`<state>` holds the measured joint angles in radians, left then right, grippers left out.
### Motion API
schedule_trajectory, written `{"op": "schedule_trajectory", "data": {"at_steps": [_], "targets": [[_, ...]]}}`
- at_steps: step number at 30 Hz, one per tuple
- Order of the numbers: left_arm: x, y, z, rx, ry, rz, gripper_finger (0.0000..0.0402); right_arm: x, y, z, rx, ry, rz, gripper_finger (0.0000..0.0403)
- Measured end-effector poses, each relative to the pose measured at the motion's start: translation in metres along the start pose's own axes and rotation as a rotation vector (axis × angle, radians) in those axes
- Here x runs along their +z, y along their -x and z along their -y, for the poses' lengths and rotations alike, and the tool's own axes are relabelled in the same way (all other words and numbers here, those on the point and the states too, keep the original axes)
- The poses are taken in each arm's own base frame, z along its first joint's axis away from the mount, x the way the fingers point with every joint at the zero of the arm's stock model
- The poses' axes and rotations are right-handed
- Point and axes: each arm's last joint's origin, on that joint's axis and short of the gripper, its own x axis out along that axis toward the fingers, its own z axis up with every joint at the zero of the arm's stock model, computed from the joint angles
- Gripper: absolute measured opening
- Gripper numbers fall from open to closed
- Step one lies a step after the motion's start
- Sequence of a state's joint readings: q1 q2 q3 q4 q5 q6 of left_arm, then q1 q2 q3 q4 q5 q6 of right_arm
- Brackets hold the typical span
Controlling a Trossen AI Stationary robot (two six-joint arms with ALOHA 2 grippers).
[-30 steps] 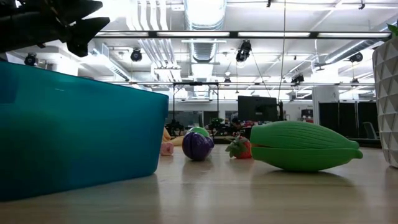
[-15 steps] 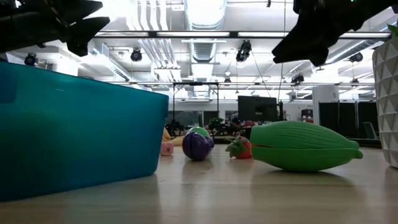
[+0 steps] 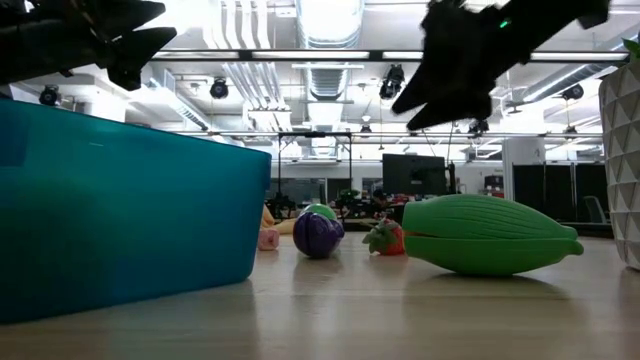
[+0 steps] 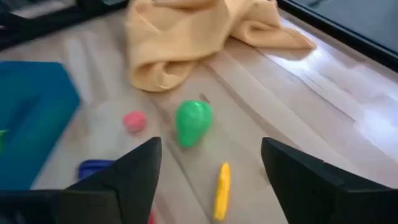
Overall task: Pick and placing Produce into tupperware
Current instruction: Put the corn into the blue bin
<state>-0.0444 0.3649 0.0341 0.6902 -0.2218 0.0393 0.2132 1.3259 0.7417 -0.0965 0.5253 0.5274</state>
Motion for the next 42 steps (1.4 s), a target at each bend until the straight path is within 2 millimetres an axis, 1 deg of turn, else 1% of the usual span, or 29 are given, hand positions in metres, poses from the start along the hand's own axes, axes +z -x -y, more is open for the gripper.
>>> {"op": "schedule_trajectory", "data": {"at_steps": [3, 6, 10, 14, 17, 22, 27, 32, 38, 42], "targets": [[0.000, 0.000, 0.000, 0.000, 0.000, -0.001, 0.0206, 0.002, -0.019, -0.001, -0.041, -0.020, -0.033, 0.0269], [0.000, 0.000, 0.000, 0.001, 0.000, -0.001, 0.0206, -0.001, -0.038, -0.002, -0.077, -0.050, -0.076, 0.0259], [0.000, 0.000, 0.000, 0.001, 0.000, -0.001, 0.0206, -0.004, -0.060, -0.006, -0.075, -0.036, -0.202, 0.0245], [0.000, 0.000, 0.000, 0.001, 0.000, -0.002, 0.0206, -0.007, -0.074, -0.009, -0.148, 0.020, -0.342, 0.0235], [0.000, 0.000, 0.000, 0.001, 0.000, -0.001, 0.0206, -0.007, -0.081, -0.013, -0.208, 0.054, -0.434, 0.0231], [0.000, 0.000, 0.000, 0.001, 0.000, -0.001, 0.0206, -0.010, -0.095, -0.019, -0.260, 0.101, -0.517, 0.0228], [0.000, 0.000, 0.000, 0.001, 0.000, -0.001, 0.0206, -0.015, -0.109, -0.024, -0.264, 0.142, -0.543, 0.0228], [0.000, 0.000, 0.000, 0.001, 0.000, -0.001, 0.0206, -0.022, -0.118, -0.022, -0.269, 0.146, -0.581, 0.0226], [0.000, 0.000, 0.000, 0.001, 0.000, -0.002, 0.0206, -0.025, -0.121, -0.014, -0.267, 0.132, -0.605, 0.0226], [0.000, 0.000, 0.000, 0.001, 0.000, -0.001, 0.0206, -0.024, -0.120, -0.013, -0.256, 0.133, -0.610, 0.0226]]}}
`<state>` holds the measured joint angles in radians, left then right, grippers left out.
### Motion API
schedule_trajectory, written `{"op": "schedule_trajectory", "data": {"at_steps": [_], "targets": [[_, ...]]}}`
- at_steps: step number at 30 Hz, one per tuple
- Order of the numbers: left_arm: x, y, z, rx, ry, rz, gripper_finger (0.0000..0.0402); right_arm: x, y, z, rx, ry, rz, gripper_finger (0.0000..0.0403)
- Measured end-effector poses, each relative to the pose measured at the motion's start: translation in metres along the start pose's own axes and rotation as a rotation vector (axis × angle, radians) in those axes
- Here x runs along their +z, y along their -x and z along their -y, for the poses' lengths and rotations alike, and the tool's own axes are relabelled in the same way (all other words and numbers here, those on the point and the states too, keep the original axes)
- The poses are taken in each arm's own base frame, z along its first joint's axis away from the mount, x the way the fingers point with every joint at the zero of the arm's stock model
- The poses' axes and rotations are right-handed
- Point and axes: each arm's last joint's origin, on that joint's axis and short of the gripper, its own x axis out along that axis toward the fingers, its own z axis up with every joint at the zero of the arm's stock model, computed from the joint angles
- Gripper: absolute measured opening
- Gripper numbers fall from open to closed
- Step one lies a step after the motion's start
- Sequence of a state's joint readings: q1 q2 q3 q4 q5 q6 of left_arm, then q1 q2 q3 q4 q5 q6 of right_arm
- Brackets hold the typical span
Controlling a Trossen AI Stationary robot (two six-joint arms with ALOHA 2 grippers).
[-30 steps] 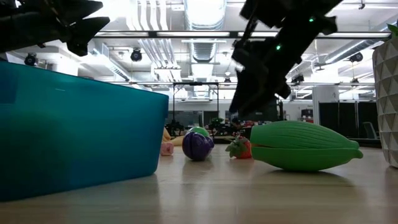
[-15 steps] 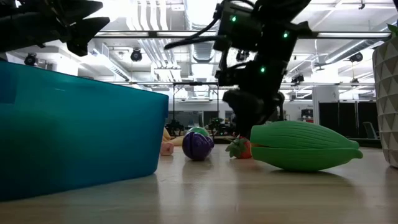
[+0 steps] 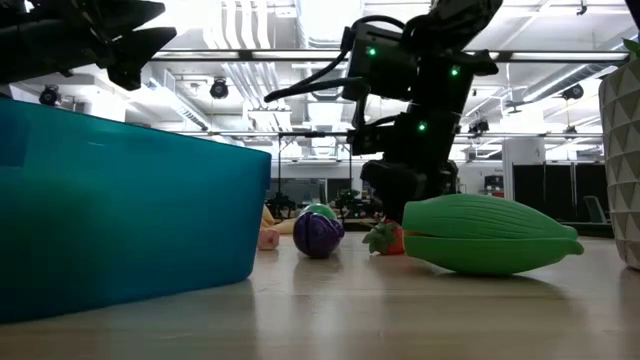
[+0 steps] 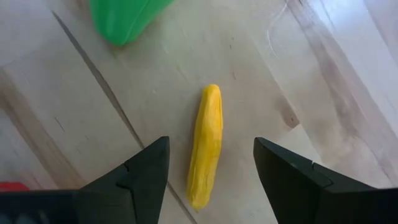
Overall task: Pick and placing Produce into tupperware
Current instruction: Put the corn into the blue bin
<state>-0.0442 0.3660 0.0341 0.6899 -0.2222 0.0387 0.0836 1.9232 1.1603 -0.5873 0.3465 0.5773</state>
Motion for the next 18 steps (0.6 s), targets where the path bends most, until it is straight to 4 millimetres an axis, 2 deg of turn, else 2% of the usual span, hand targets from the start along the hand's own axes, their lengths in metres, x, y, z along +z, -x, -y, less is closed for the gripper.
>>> {"op": "schedule_trajectory", "data": {"at_steps": [7, 18], "targets": [[0.0000, 0.0000, 0.0000, 0.000, 0.000, 0.000, 0.0206, -0.0001, -0.0028, 0.0010, 0.047, -0.005, -0.040, 0.0206], [0.0000, 0.0000, 0.0000, 0.000, 0.000, 0.000, 0.0206, -0.0002, -0.0035, 0.0016, 0.078, 0.016, -0.060, 0.0120]]}}
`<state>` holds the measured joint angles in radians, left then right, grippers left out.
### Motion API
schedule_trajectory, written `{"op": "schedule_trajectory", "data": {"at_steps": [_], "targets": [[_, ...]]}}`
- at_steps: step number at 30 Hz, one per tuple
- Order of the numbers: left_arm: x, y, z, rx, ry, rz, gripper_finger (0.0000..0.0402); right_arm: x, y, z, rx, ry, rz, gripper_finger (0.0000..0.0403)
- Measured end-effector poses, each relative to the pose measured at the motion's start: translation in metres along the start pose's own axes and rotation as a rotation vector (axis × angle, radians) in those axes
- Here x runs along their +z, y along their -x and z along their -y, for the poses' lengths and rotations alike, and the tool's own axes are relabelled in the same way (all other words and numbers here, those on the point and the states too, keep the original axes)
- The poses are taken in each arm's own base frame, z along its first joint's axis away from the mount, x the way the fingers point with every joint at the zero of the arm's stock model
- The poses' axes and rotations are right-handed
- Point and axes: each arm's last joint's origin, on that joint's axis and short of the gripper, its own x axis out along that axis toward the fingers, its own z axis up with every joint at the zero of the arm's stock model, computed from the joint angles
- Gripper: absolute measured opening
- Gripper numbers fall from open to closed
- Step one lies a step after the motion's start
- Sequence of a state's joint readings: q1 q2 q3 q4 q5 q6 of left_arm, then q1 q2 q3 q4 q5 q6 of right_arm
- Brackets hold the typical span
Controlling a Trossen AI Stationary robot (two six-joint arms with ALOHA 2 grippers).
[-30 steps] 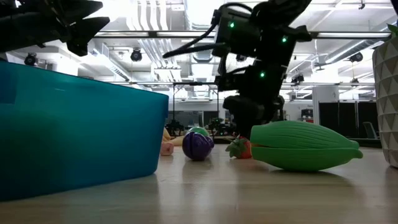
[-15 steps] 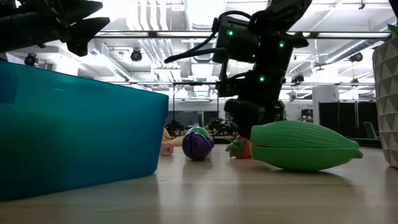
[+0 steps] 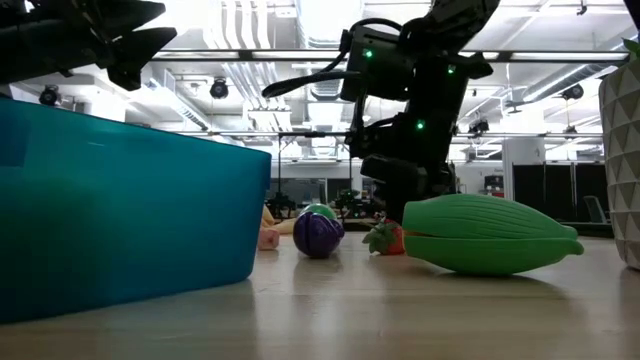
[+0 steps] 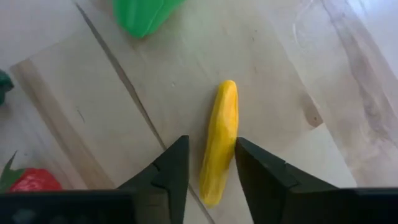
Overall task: Pick and placing Produce into tupperware
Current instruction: Put the corn into the blue bin
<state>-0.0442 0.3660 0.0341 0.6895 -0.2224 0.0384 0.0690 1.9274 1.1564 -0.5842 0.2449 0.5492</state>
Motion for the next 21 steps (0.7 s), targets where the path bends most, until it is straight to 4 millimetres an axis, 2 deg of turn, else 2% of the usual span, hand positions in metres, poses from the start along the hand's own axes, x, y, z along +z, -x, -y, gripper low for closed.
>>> {"op": "schedule_trajectory", "data": {"at_steps": [10, 21], "targets": [[0.0000, 0.0000, 0.0000, 0.000, 0.000, 0.000, 0.0206, -0.0009, -0.0001, -0.0001, 0.014, 0.032, -0.016, 0.0055], [0.0000, 0.0000, 0.0000, 0.000, 0.000, 0.000, 0.0206, -0.0013, 0.0011, 0.0005, 0.013, 0.039, -0.015, 0.0033]]}}
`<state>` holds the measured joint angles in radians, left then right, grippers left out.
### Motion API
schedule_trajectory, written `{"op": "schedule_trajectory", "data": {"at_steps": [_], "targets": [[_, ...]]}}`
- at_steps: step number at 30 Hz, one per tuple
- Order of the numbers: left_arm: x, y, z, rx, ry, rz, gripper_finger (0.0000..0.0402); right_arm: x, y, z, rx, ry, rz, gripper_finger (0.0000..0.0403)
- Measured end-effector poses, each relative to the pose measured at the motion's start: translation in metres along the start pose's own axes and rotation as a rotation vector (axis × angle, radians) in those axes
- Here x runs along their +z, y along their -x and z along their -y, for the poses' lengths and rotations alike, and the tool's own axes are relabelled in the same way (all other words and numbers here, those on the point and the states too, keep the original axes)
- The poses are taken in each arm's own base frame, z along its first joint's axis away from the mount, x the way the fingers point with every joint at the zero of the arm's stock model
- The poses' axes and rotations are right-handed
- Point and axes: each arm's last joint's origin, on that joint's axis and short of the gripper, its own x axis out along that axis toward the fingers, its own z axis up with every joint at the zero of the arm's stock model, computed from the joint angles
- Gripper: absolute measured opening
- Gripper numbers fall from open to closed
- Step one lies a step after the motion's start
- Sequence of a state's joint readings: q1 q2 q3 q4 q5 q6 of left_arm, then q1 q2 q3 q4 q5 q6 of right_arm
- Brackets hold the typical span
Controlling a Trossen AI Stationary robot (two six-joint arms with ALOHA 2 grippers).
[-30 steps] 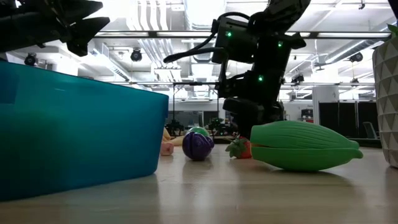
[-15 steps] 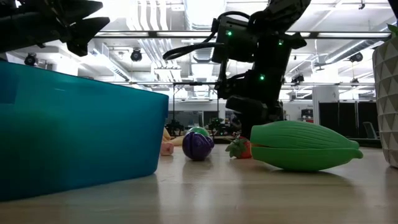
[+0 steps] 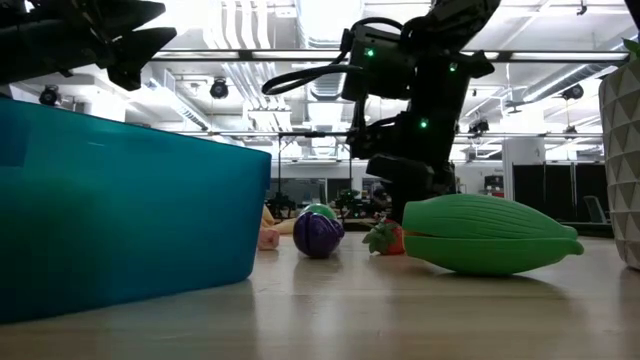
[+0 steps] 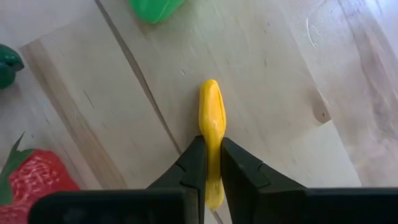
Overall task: Pick and placing Produce into tupperware
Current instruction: Put the corn into the blue bin
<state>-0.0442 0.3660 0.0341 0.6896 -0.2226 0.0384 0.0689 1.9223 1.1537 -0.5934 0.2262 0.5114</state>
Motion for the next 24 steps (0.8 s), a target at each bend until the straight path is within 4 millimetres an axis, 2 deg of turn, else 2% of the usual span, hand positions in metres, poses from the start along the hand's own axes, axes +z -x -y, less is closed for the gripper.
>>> {"op": "schedule_trajectory", "data": {"at_steps": [7, 24], "targets": [[0.000, 0.000, 0.000, 0.000, 0.000, 0.000, 0.0206, -0.001, 0.010, 0.004, -0.024, -0.001, 0.017, 0.0031], [0.000, 0.000, 0.000, 0.000, 0.000, 0.000, 0.0206, 0.008, 0.041, 0.000, 0.056, -0.015, 0.164, 0.0030]]}}
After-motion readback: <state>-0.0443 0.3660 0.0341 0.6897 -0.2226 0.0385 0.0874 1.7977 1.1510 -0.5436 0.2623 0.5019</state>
